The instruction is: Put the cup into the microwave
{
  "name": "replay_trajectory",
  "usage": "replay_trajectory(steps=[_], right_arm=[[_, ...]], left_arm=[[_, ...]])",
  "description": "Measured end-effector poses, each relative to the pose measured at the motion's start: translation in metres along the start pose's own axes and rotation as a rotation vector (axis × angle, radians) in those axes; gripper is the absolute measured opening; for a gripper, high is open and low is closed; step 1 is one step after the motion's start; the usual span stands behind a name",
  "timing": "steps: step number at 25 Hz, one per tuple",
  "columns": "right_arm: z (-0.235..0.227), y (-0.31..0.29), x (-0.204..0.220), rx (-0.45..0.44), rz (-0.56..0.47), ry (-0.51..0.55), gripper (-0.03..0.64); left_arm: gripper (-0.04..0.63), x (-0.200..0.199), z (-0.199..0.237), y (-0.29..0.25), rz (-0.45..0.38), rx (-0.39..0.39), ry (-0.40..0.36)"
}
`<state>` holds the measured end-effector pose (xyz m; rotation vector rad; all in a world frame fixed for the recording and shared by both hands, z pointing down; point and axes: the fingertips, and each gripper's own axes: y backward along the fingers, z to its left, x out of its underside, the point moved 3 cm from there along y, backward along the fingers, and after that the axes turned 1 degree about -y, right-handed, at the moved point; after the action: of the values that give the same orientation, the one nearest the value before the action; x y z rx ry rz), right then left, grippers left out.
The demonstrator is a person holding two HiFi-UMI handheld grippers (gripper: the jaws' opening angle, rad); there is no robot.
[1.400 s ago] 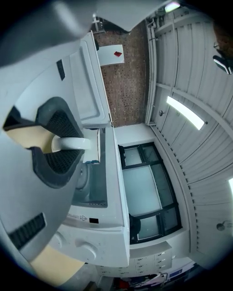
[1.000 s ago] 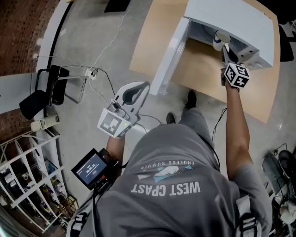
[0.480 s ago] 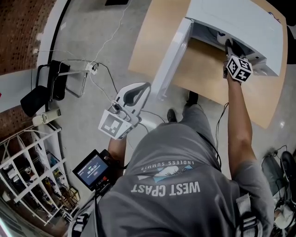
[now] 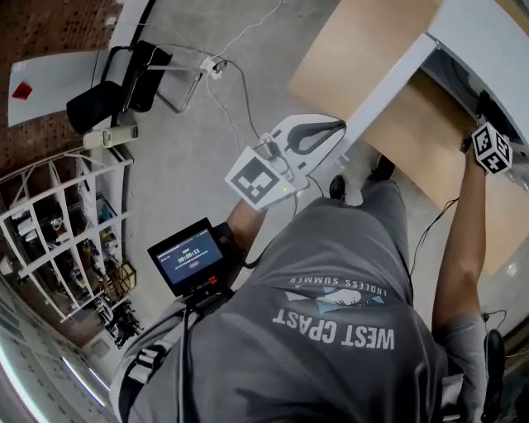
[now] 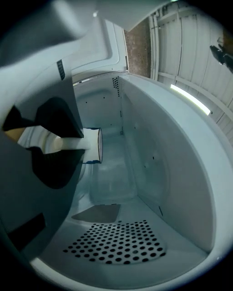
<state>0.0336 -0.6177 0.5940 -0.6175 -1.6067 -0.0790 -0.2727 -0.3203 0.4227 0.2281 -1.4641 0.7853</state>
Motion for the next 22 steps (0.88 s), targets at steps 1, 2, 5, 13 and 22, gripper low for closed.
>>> replay_trajectory(steps=[1, 2, 5, 13, 22], right_arm=[[0.006, 0.000, 0.000, -0.004, -0.001, 0.014, 0.071], [0.014, -0.002, 0.000, -0.012, 0.001, 0.028, 0.071], [0.031, -0.007, -0.005, -0.024, -0.001, 0.080, 0.071], [0.030, -0.016, -0.002, -0.005, 0.018, 0.146, 0.071], [0.023, -0.011, 0.012, 0.044, 0.057, 0.114, 0.133]], left_arm=[[0.020, -0.004, -0.001, 0.006, -0.014, -0.007, 0.011], [0.020, -0.006, 0.000, 0.011, -0.026, -0.014, 0.021], [0.020, -0.012, 0.005, 0.021, -0.074, -0.020, 0.017], [0.020, -0.009, 0.005, 0.027, -0.099, -0.028, 0.023], [0.020, -0.002, 0.002, 0.033, -0.110, -0.028, 0.016]])
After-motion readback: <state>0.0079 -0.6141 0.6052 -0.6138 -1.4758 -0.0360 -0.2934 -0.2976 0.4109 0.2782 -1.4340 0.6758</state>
